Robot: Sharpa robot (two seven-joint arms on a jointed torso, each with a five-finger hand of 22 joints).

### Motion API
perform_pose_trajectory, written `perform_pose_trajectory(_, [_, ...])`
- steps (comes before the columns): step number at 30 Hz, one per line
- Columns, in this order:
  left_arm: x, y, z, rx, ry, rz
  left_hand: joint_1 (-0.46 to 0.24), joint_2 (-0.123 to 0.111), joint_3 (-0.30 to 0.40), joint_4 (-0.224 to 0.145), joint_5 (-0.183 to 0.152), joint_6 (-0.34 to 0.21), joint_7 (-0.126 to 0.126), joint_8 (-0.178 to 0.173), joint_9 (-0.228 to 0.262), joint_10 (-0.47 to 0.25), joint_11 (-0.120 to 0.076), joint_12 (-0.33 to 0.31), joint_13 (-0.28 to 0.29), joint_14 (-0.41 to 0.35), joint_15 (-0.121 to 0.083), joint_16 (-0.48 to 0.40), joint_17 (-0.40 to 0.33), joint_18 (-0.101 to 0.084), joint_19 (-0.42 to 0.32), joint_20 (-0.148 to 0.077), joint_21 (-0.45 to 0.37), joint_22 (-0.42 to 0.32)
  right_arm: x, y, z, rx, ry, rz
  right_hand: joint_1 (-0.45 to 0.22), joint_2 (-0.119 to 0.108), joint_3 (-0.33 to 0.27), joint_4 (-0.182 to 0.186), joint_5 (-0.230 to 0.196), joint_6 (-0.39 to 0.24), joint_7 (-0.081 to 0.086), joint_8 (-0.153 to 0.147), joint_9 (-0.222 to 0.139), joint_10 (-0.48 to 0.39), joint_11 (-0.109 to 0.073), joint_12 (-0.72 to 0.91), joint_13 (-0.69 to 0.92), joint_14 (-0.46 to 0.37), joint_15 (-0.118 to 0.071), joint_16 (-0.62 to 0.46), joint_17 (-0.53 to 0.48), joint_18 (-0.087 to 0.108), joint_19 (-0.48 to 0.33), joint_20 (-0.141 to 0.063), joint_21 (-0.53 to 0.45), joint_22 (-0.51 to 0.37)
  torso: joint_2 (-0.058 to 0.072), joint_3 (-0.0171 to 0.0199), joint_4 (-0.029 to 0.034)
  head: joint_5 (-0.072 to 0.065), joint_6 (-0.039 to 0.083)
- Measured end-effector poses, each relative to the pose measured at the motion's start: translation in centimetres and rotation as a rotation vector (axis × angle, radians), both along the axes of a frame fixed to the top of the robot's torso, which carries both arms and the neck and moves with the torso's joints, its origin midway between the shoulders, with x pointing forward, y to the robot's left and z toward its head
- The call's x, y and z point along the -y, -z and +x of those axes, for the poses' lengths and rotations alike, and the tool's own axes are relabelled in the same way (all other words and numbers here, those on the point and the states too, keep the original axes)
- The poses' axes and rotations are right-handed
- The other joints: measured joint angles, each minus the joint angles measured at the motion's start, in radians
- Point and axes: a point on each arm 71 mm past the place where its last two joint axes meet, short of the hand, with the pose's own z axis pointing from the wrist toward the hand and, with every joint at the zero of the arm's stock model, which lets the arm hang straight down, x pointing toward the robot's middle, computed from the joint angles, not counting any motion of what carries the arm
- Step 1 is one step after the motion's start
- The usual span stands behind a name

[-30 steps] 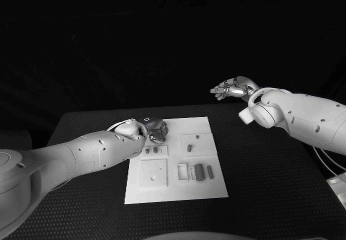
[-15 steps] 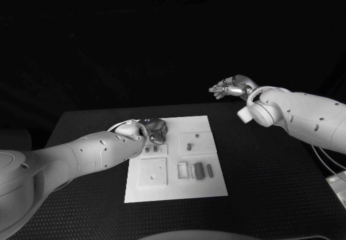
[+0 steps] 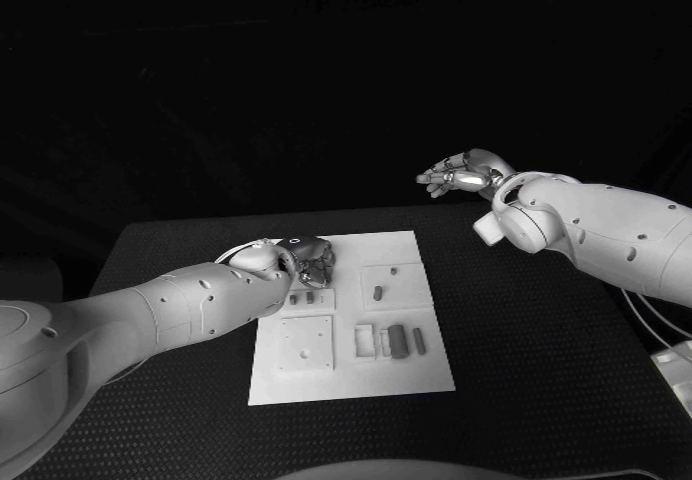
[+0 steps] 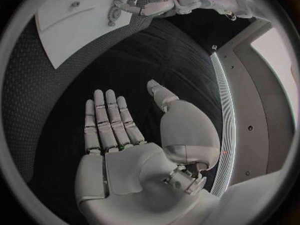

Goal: Assemble the parts on the task board

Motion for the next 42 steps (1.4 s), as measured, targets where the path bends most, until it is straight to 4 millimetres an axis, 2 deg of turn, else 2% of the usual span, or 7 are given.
perform_pose_trajectory(7, [0.14, -0.02, 0.00, -0.006, 0.002, -0.009, -0.007, 0.006, -0.001, 0.007, 0.000, 0.007, 0.007, 0.000, -0.003, 0.004, -0.003, 0.000, -0.002, 0.000, 0.000, 0.000, 0.000, 0.000, 0.000, 0.000, 0.003, 0.001, 0.02, 0.00, -0.01, 0.000, 0.000, 0.000, 0.000, 0.000, 0.000, 0.000, 0.000, 0.000, 0.000, 0.000, 0.000, 0.000, 0.000, 0.000, -0.001, 0.000, 0.000, 0.000, 0.000, 0.000, 0.000, 0.000, 0.000, 0.000, 0.000, 0.0000, -0.0001, -0.004, 0.001])
perform_pose_trajectory(13, [0.17, 0.03, 0.14, -0.007, -0.003, -0.011, -0.009, 0.022, 0.001, 0.010, 0.000, 0.017, 0.013, 0.009, -0.006, 0.020, -0.005, 0.000, -0.002, 0.009, -0.005, 0.004, 0.000, 0.000, 0.007, -0.003, -0.004, 0.000, -0.04, 0.00, -0.02, 0.000, -0.001, 0.000, 0.000, 0.000, 0.000, 0.000, 0.000, 0.000, 0.000, 0.000, 0.000, 0.000, 0.000, 0.000, -0.001, 0.000, 0.000, 0.000, 0.001, 0.000, 0.000, 0.000, 0.000, 0.001, 0.000, 0.0002, -0.0001, -0.005, -0.001])
perform_pose_trajectory(21, [0.22, 0.10, 0.25, -0.007, -0.008, -0.012, -0.005, 0.026, 0.001, 0.010, 0.000, 0.039, 0.015, 0.018, -0.006, 0.046, -0.008, 0.000, 0.001, 0.020, -0.006, 0.004, 0.000, 0.000, 0.014, -0.005, -0.003, 0.000, -0.11, -0.01, -0.02, 0.000, -0.002, 0.001, 0.000, 0.000, 0.000, 0.000, 0.000, 0.000, 0.000, 0.000, -0.001, 0.000, 0.000, 0.000, -0.001, 0.000, 0.000, 0.000, 0.001, 0.000, 0.000, 0.000, 0.000, 0.001, 0.000, 0.0002, -0.0001, -0.007, -0.004])
perform_pose_trajectory(29, [0.25, 0.18, 0.34, -0.004, -0.011, -0.009, 0.007, 0.038, 0.014, 0.003, 0.000, 0.067, 0.012, 0.035, -0.009, 0.079, -0.011, 0.006, 0.003, 0.034, -0.013, 0.004, -0.002, 0.000, 0.032, -0.007, -0.003, -0.002, -0.17, -0.01, -0.01, 0.000, -0.003, 0.001, 0.000, 0.000, 0.000, 0.000, 0.000, 0.000, 0.000, 0.000, -0.001, 0.000, 0.000, 0.000, -0.001, 0.000, 0.000, 0.000, 0.001, 0.000, 0.000, 0.000, 0.000, 0.002, 0.000, -0.0001, -0.0001, -0.009, -0.007])
perform_pose_trajectory(35, [0.19, 0.23, 0.35, -0.003, -0.008, -0.005, 0.023, 0.045, 0.023, -0.006, 0.000, 0.104, 0.000, 0.053, -0.011, 0.118, -0.027, 0.014, 0.006, 0.057, -0.022, 0.004, -0.003, 0.000, 0.049, -0.017, -0.002, -0.002, -0.18, -0.01, -0.01, 0.001, -0.004, 0.001, 0.000, 0.000, 0.000, 0.000, 0.000, 0.000, 0.000, 0.000, -0.001, 0.000, 0.000, 0.000, -0.001, 0.000, 0.000, 0.000, 0.000, 0.000, 0.000, 0.000, 0.000, 0.002, 0.000, -0.0001, -0.0001, -0.010, -0.009])
perform_pose_trajectory(42, [0.17, 0.26, 0.36, 0.000, -0.003, -0.004, 0.038, 0.044, 0.028, -0.011, -0.004, 0.114, -0.004, 0.056, -0.008, 0.130, -0.034, 0.017, 0.008, 0.065, -0.029, 0.004, -0.003, -0.001, 0.056, -0.023, 0.000, -0.002, -0.23, -0.01, -0.01, 0.001, -0.004, 0.001, 0.000, 0.000, 0.000, 0.000, 0.000, 0.000, 0.000, 0.000, -0.001, 0.000, 0.000, 0.000, -0.002, 0.000, 0.000, 0.000, 0.000, 0.000, 0.000, 0.000, -0.004, 0.003, 0.000, -0.0007, 0.0005, -0.010, -0.010])
